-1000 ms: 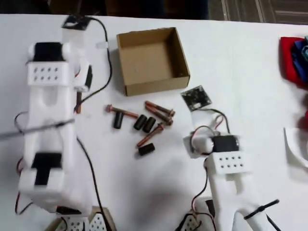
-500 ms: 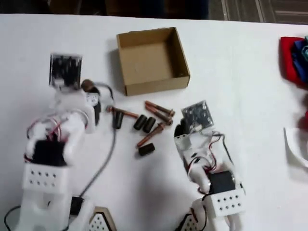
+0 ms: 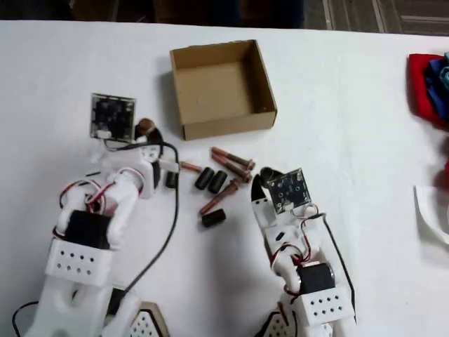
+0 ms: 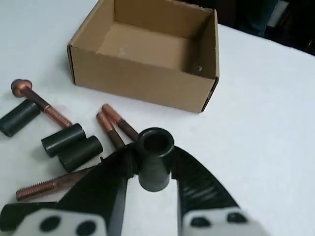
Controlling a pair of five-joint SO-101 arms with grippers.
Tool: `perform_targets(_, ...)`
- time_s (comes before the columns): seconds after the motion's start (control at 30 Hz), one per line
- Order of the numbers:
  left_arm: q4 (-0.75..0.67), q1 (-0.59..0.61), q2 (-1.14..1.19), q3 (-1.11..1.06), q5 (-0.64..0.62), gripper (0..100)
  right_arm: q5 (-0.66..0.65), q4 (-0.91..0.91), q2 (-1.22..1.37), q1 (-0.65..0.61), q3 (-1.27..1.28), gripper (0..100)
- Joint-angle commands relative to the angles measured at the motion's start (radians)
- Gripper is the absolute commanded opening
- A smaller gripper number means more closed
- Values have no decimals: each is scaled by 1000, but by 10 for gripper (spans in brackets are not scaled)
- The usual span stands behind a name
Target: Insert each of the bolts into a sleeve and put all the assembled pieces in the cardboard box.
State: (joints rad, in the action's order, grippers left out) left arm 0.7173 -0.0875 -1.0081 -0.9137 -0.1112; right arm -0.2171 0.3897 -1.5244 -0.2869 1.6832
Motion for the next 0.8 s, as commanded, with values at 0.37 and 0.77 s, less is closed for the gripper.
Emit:
perform_targets(0.37, -166, -311, 180, 269, -486, 28, 328, -430, 177, 12, 15, 22)
perform_targets(0.77, -57, -399, 354, 452, -443, 28, 259, -469, 390, -99, -14, 21)
